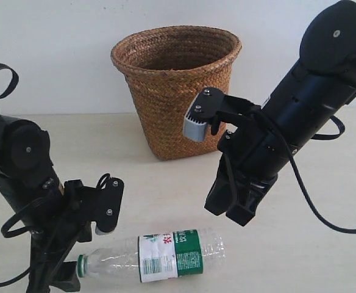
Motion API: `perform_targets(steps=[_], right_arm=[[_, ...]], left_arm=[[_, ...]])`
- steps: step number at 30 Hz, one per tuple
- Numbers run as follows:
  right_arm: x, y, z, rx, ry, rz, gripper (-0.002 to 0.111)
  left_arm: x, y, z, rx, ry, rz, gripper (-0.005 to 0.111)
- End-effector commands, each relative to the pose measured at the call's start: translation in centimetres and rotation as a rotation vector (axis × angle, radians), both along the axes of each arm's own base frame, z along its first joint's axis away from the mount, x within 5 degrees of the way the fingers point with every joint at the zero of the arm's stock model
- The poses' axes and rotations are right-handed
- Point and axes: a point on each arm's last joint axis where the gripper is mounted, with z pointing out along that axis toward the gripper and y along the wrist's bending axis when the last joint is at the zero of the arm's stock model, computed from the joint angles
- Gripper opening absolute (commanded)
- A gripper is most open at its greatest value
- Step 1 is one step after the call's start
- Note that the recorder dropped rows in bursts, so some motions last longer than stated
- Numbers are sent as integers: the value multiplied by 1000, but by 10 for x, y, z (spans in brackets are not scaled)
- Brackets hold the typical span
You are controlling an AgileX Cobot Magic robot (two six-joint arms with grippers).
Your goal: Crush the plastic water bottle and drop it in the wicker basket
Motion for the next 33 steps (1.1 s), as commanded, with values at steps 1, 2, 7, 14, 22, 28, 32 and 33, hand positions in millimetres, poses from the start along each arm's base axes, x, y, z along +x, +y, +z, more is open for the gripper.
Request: perform_targets(steps=[1,2,7,14,22,28,32,33], right_arm=[[1,1,2,6,-5,0,0],[1,1,2,6,-5,0,0],[1,1,2,6,-4,-2,0],[0,2,3,16,6,-14,0],[4,15,-18,111,175,-153,0],[14,27,-54,111,319,-246,0],[16,39,-65,87,366,-244,0],[16,43,-66,85,370,-240,0]], left_arm=[[3,-6,-9,-21,-6,10,70],[4,-7,-10,-27,-7,17,70],[5,-9,-15,-43,-8,36,67],[6,-9,-26,-27,17,38,26],[6,-9,-29,-26,29,67,4],[6,-9,-29,-27,32,86,4],[6,-9,-29,-27,29,85,4],[6,-9,-29,-27,29,85,4]])
